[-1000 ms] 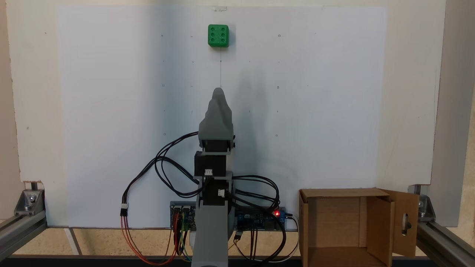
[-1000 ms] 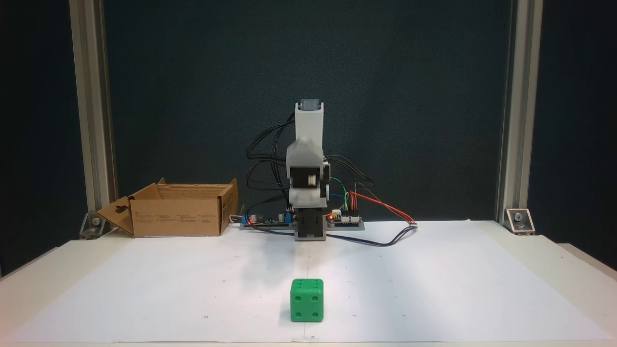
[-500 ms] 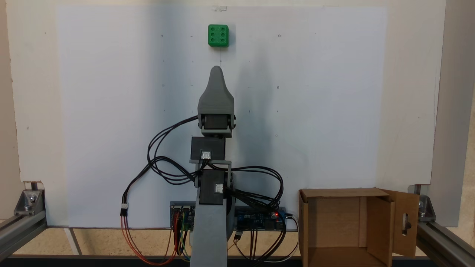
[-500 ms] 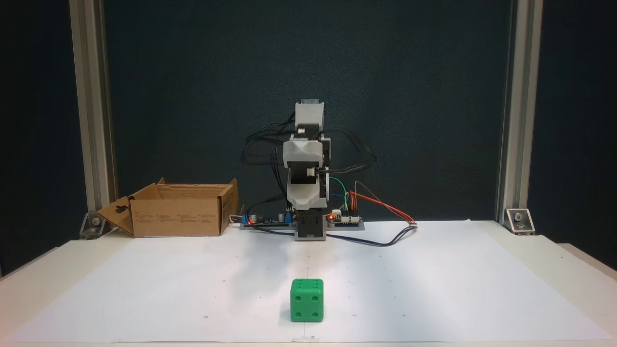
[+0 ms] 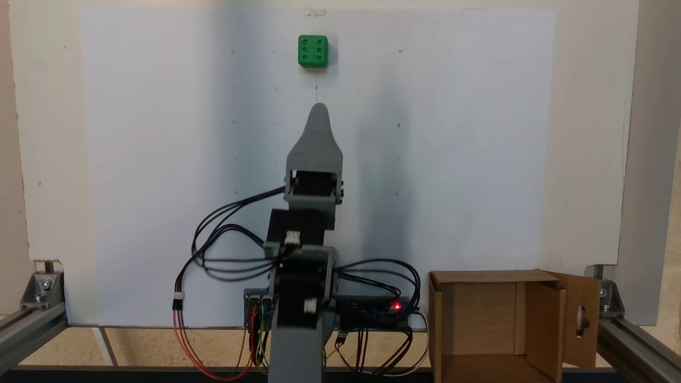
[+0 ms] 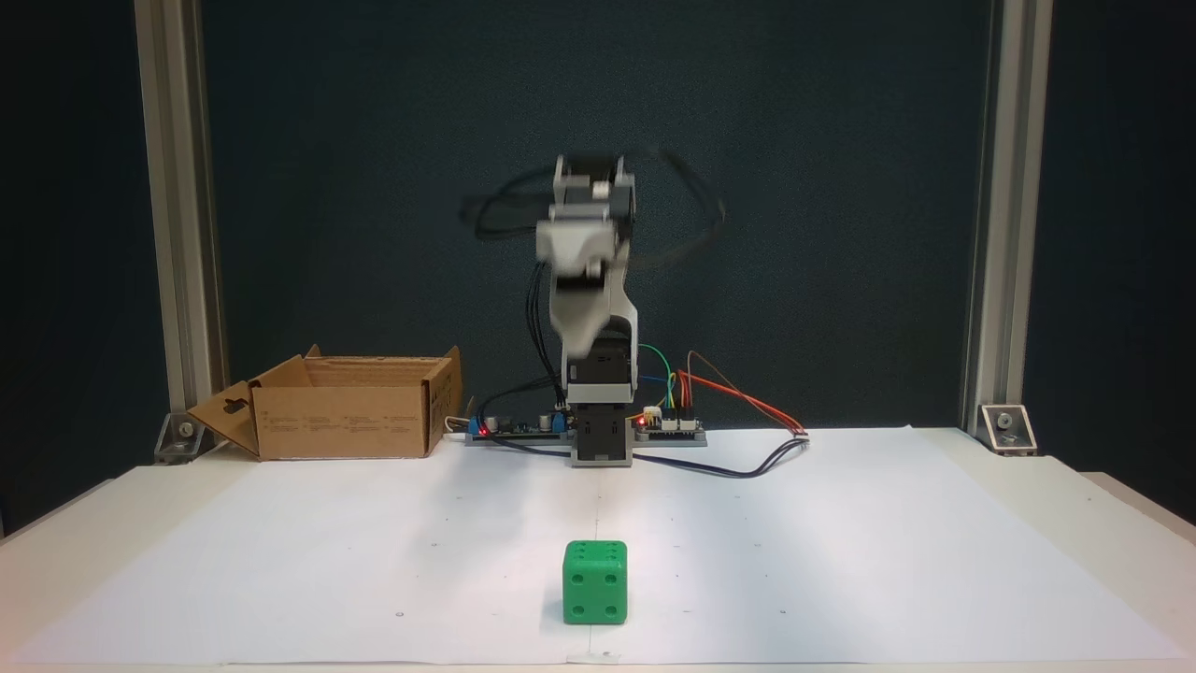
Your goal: Grasp a green dice and put it in the bin.
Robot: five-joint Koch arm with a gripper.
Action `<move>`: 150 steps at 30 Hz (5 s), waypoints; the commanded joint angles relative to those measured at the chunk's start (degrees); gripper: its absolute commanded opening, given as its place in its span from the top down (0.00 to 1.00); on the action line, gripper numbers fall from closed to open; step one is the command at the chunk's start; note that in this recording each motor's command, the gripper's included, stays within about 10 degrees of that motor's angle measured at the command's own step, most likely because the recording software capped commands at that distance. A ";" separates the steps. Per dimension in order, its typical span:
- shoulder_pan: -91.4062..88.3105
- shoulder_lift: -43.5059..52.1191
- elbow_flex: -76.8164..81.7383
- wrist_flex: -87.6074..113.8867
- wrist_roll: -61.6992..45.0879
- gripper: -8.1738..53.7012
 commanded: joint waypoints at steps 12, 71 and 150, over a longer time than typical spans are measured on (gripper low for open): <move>-3.52 -16.88 -31.73 33.57 1.85 0.18; -5.19 -73.04 -70.66 39.55 8.96 0.16; -3.25 -81.39 -57.74 23.20 7.82 0.25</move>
